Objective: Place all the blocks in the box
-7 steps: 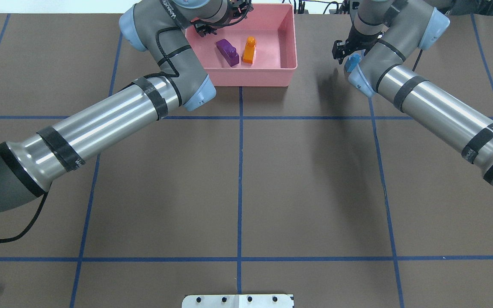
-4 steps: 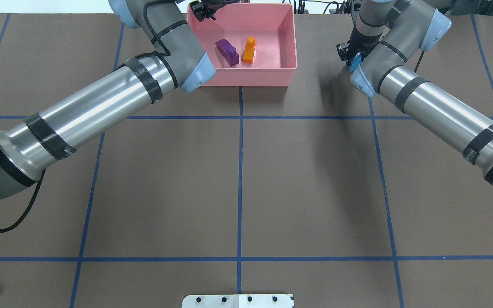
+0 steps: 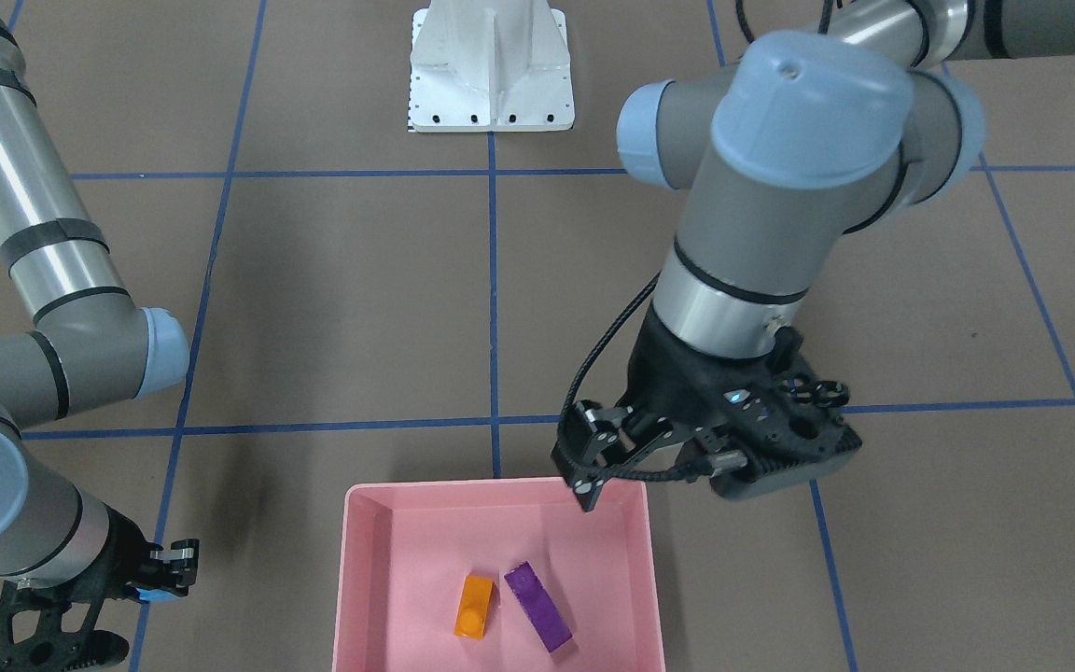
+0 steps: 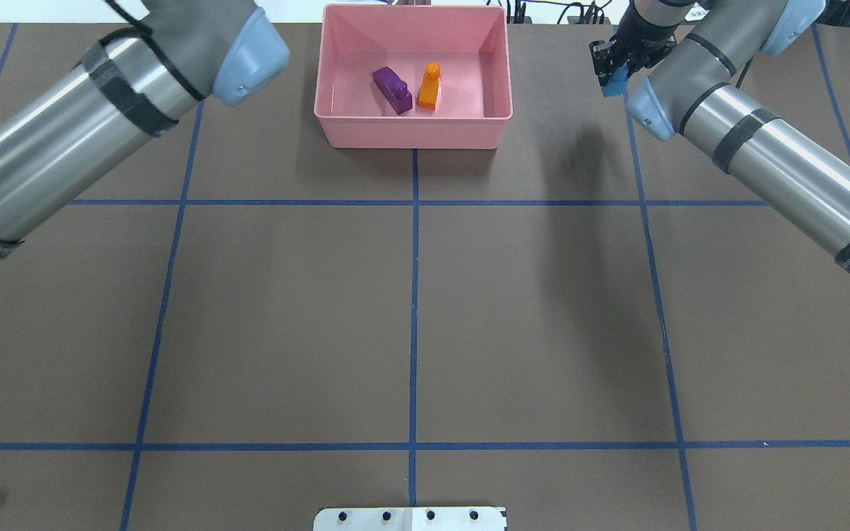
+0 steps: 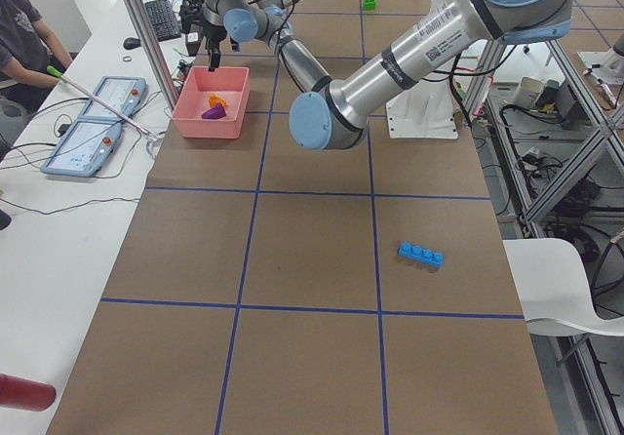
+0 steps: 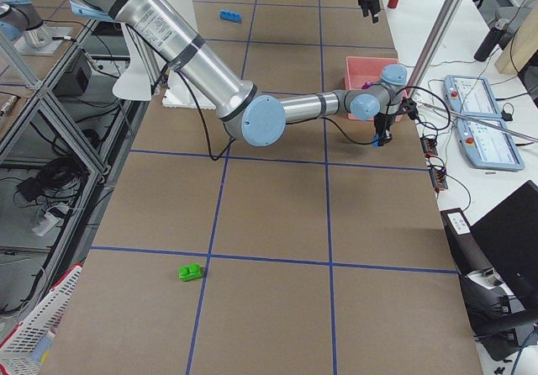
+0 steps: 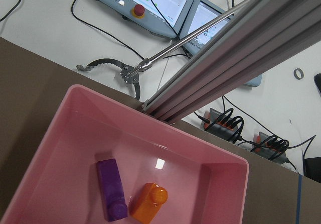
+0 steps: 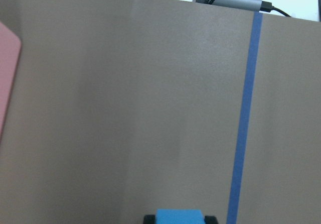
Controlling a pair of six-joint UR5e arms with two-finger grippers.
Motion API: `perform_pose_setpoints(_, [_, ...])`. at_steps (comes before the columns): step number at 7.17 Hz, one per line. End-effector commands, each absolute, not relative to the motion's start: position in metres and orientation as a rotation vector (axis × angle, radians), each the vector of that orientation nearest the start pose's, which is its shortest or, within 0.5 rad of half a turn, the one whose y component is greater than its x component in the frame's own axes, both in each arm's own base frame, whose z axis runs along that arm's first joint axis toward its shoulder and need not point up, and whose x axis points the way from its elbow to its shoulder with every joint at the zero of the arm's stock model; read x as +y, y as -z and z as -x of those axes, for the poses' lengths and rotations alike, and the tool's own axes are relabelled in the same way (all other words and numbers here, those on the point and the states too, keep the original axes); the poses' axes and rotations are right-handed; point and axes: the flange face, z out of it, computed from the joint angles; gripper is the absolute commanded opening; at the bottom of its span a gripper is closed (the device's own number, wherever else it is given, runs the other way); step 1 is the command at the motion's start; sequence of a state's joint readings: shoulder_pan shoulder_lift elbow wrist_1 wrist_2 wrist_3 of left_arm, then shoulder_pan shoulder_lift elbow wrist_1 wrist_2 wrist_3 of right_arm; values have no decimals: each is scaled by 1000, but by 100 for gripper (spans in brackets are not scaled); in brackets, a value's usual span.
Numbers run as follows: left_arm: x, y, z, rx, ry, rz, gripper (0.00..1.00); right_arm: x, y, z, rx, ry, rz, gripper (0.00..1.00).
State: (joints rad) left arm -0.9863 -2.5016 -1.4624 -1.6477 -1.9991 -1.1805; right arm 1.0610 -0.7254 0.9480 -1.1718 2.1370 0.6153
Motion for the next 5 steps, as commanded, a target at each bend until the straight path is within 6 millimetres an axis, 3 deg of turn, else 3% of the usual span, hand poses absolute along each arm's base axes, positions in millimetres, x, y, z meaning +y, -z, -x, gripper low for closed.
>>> perform_pose_setpoints(1, [-571, -229, -269, 806, 146, -269, 100, -757, -306, 309, -833, 59, -277, 0])
perform_pose_setpoints(2, [-545, -261, -251, 783, 109, -268, 100, -763, -252, 320, -870, 19, -299, 0])
perform_pose_setpoints(3, [-524, -279, -237, 770, 79, -274, 100, -770, -212, 346, -874, 20, -321, 0])
perform_pose_setpoints(4, [-507, -295, -226, 755, 39, -278, 100, -778, -177, 392, -856, 39, -366, 0])
perform_pose_setpoints(5, [-488, -296, -214, 758, 16, -295, 100, -780, -182, 444, -851, 28, -431, 0])
